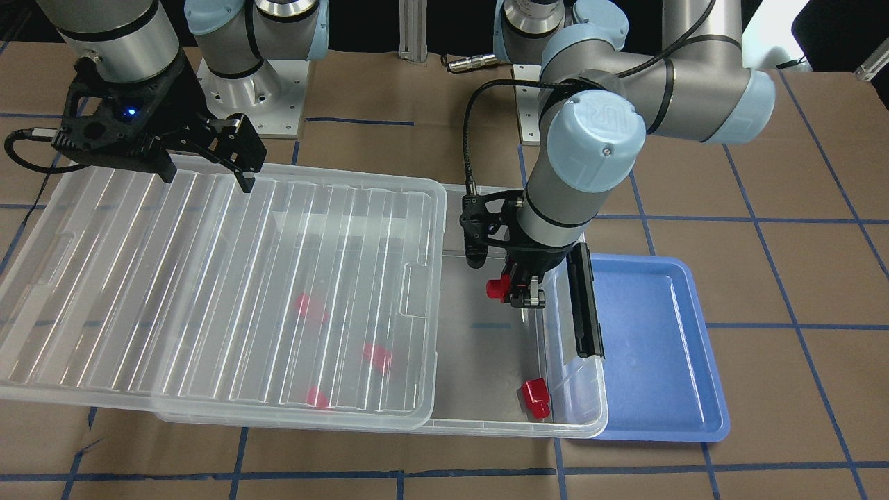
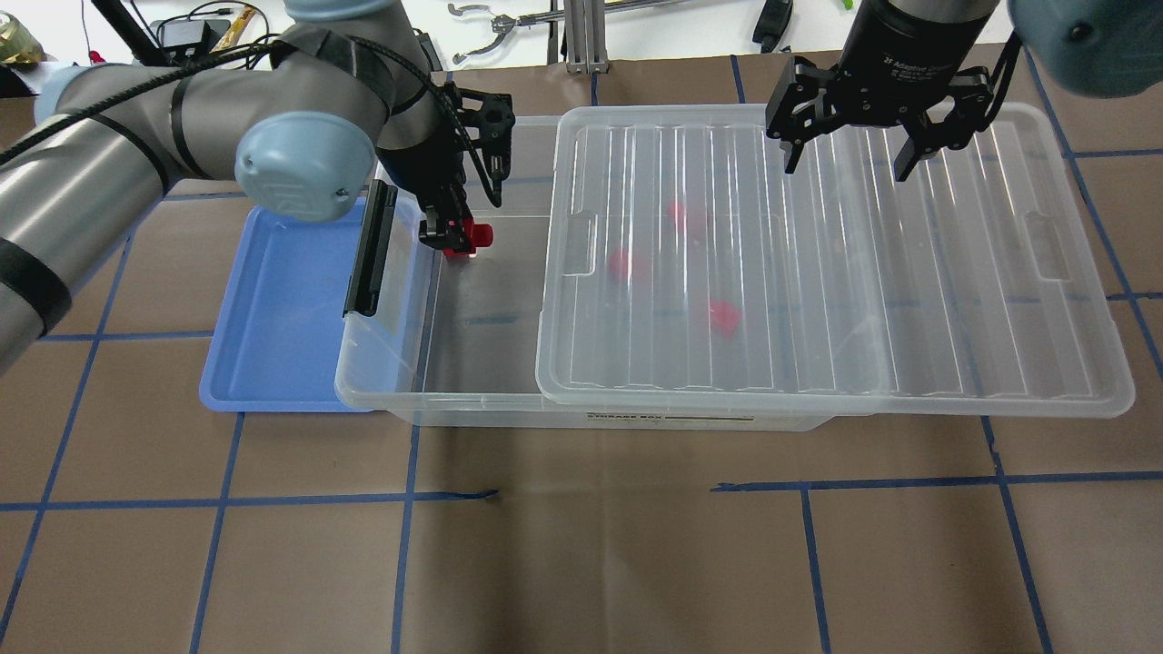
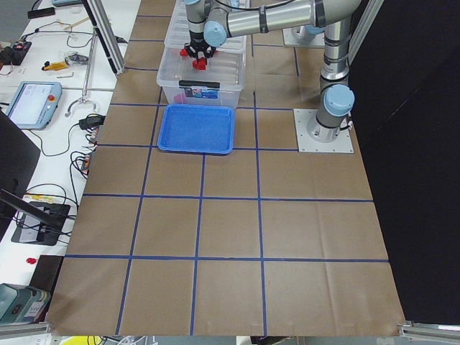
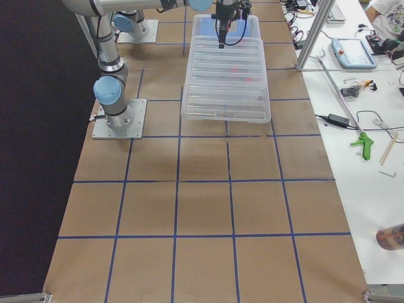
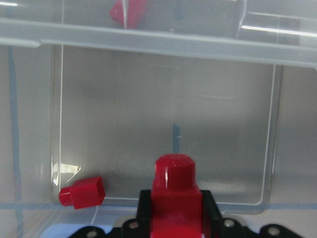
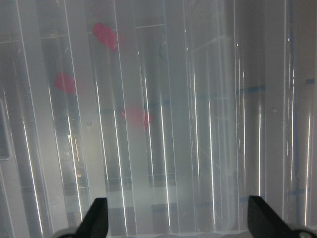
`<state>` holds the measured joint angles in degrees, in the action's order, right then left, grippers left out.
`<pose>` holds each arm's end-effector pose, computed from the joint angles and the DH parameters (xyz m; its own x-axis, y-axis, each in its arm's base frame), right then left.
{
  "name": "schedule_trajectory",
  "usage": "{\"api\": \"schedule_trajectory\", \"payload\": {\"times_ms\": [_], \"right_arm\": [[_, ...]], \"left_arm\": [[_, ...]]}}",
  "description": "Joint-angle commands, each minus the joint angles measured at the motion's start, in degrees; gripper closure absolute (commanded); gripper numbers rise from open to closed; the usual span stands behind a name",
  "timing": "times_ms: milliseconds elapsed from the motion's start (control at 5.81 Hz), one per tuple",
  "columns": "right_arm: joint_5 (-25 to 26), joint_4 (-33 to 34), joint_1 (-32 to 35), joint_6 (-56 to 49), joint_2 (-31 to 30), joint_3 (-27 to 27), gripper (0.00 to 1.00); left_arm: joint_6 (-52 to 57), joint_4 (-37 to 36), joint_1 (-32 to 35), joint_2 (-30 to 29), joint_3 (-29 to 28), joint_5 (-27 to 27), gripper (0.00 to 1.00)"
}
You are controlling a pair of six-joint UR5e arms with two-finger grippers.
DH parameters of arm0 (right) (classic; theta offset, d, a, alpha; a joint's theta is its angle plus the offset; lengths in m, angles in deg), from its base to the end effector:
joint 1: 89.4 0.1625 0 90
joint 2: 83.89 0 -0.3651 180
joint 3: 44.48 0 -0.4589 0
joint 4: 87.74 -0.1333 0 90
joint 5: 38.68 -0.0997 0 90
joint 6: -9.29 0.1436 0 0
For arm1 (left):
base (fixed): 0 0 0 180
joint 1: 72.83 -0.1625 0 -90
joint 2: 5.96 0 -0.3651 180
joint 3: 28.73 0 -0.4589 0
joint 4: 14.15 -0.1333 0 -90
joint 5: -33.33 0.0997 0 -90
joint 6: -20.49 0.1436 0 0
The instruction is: Place red block in blue tray from box
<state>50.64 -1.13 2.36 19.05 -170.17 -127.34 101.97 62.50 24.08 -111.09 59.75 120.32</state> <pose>0.1528 -0.5771 0.4107 -0.9902 0.1392 -0.0118 0.1392 0.9903 0.0015 -0.2169 -0.6188 0.2631 -0.0279 0.9995 0.0123 0.9983 0.0285 -0.0513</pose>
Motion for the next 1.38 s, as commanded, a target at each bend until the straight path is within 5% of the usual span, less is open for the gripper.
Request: {"api": "schedule_trajectory", "payload": {"times_ms": [0,344,688,1204], "right_arm": [[-0.1,0.1,0.0,0.0,0.1,-0.1,0.0],[0.1,0.7,-3.7,-3.3,0.2,0.1,0.0],[0.0,0.8,-16.7,-20.4,0.5,-0.5,0.0],[0.1,6.2,-31.9,-38.4,5.2,-3.4,0.0]], "left_arm": [[3.2,5.9,-6.0,5.0,0.5,2.7,0.84],[13.7,4.7,-15.6,7.0,4.6,2.1,0.84],[21.5,-2.3,-20.4,4.3,7.2,2.0,0.83],[22.6,-21.0,-21.6,-0.8,18.2,0.7,0.81]]}}
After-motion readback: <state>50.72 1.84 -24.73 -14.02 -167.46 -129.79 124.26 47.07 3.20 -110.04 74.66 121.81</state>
